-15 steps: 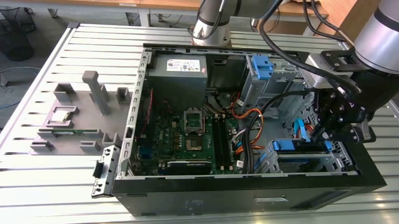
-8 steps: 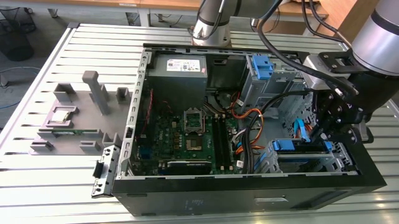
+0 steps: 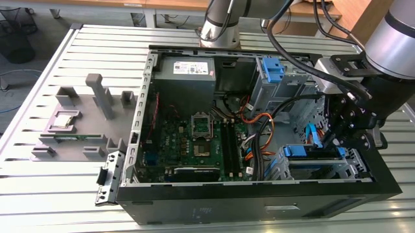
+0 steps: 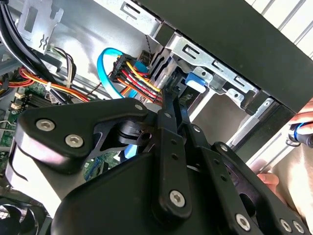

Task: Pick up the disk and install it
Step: 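Insert the second disk wire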

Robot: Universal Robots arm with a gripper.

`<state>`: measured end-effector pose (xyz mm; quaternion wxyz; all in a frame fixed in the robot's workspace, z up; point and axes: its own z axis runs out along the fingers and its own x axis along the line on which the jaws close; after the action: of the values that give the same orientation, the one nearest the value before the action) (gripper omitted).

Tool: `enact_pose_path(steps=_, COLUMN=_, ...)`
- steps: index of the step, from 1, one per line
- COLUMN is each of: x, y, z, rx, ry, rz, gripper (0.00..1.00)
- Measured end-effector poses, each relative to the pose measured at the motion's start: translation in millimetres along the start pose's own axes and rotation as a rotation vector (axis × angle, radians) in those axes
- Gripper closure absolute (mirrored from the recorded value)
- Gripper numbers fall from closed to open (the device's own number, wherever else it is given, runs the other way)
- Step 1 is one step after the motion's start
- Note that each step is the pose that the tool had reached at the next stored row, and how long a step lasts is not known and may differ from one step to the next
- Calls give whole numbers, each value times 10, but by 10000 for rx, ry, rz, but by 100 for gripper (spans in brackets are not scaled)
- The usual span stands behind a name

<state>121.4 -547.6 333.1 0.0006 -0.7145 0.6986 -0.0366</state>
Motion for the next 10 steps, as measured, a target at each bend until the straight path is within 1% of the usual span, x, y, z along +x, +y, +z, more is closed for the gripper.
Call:
enact_pose_path(steps=4, x=1, y=-1, z=-15, rx=-5, ry=7, rz=2, gripper=83)
enact_pose_path(steps=6, x=4, y=-1, z=-16, rx=-8, ry=47, rz=24, gripper=83)
enact_pose_path(steps=10, x=8, y=-1, z=-15, rx=-24, ry=80, rz=330, gripper=83)
